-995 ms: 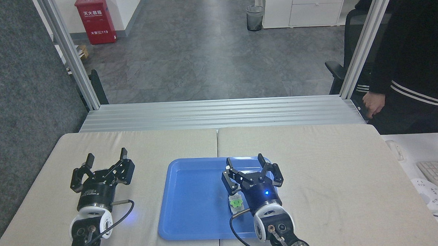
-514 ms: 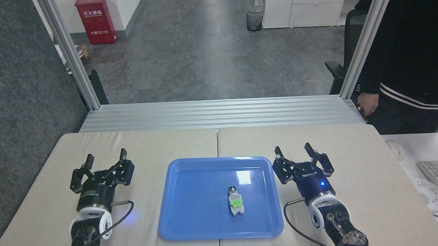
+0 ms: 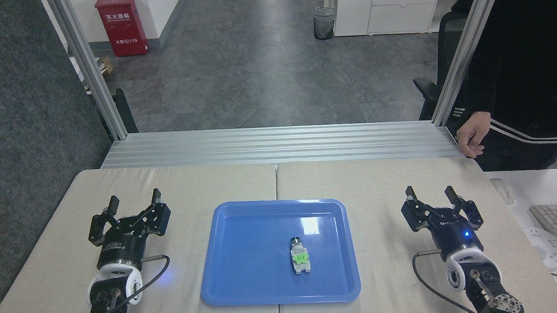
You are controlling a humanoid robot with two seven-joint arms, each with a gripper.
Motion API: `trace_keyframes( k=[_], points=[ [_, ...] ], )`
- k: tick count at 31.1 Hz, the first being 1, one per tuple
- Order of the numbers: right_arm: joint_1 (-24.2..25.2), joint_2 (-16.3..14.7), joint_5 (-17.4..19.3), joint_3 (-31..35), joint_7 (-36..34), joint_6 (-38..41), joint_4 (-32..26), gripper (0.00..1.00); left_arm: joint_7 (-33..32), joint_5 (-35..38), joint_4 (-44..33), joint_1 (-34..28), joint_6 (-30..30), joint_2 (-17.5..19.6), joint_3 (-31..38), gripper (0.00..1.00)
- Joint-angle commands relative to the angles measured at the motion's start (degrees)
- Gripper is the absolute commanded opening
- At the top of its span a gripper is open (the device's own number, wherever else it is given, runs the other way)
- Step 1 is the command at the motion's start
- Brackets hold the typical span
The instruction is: Pick up switch part and place in tray
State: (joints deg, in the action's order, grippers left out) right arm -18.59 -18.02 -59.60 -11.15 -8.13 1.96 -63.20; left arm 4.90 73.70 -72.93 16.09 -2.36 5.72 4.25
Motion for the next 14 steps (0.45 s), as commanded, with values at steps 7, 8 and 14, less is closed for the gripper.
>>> trace_keyframes(
  k=[7, 8, 14],
  points=[
    [0.22, -4.92, 0.8, 4.56, 4.7, -0.73, -0.7, 0.98, 0.02, -0.05, 0.07, -0.01, -0.01, 0.0, 0.06, 1.0],
    [0.22, -4.92, 0.8, 4.56, 4.79, -0.73, -1.14, 0.98, 0.02, -0.05, 0.07, -0.1, -0.01, 0.0, 0.06, 1.0],
    [0.13, -5.0, 0.89, 4.65, 5.31, -0.73, -2.11, 0.98, 0.02, -0.05, 0.07, -0.27, -0.01, 0.0, 0.06, 1.0]
  ],
)
